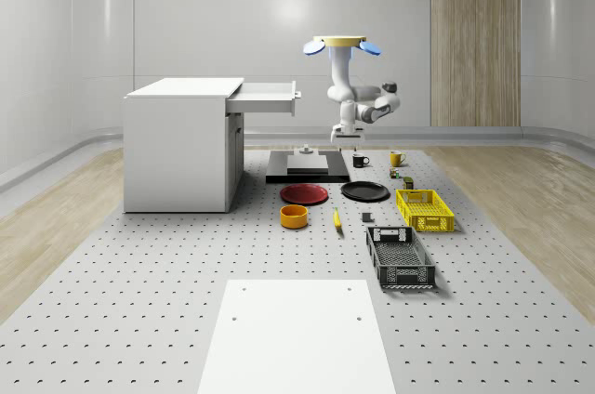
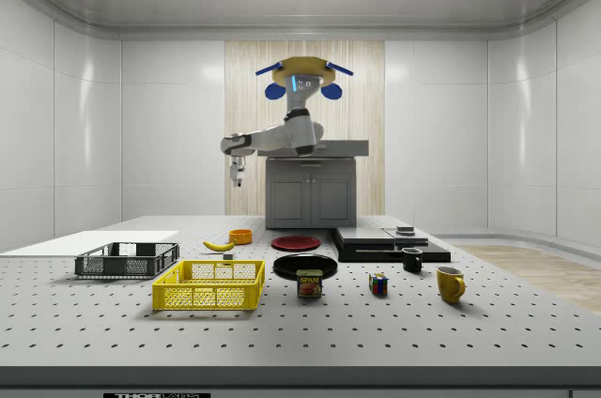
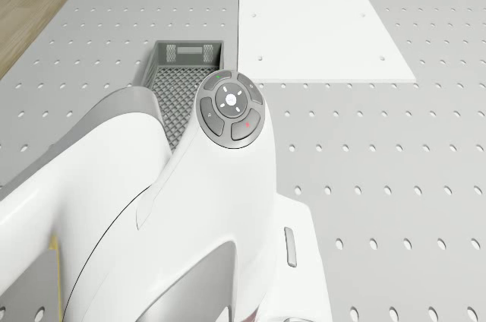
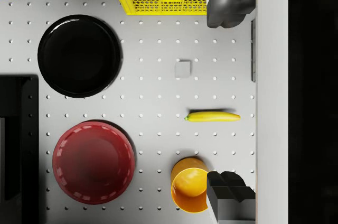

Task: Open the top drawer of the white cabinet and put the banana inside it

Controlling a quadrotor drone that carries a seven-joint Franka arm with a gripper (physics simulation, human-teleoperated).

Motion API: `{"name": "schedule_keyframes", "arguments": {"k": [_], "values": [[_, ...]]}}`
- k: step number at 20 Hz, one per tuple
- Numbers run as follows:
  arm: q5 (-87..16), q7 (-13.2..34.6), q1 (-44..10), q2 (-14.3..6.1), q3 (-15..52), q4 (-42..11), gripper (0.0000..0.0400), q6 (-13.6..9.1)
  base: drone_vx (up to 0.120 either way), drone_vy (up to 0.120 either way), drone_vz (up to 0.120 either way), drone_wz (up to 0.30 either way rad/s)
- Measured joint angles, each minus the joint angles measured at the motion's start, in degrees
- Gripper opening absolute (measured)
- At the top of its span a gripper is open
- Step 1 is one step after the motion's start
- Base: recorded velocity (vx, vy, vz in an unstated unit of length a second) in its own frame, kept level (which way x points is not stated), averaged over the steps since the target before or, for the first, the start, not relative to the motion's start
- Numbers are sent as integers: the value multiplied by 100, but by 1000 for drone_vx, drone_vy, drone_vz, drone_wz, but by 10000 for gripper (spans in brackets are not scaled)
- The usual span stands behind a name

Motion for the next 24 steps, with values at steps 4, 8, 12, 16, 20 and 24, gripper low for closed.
{"name": "schedule_keyframes", "arguments": {"k": [4, 8, 12, 16, 20, 24], "values": [[-5, -2, 3, -13, -1, 0, 400, 11, 120, 0, -120, 0], [-9, -4, 5, -24, -2, 1, 400, 22, 120, 0, -120, 0], [-14, -5, 7, -35, -2, 1, 400, 32, 70, 0, -120, 0], [-17, -7, 9, -44, -3, 1, 400, 40, 30, 0, -120, 0], [-21, -8, 11, -52, -3, 2, 400, 48, 120, 0, -120, 0], [-24, -9, 12, -60, -4, 2, 400, 55, 0, 0, -120, 0]]}}
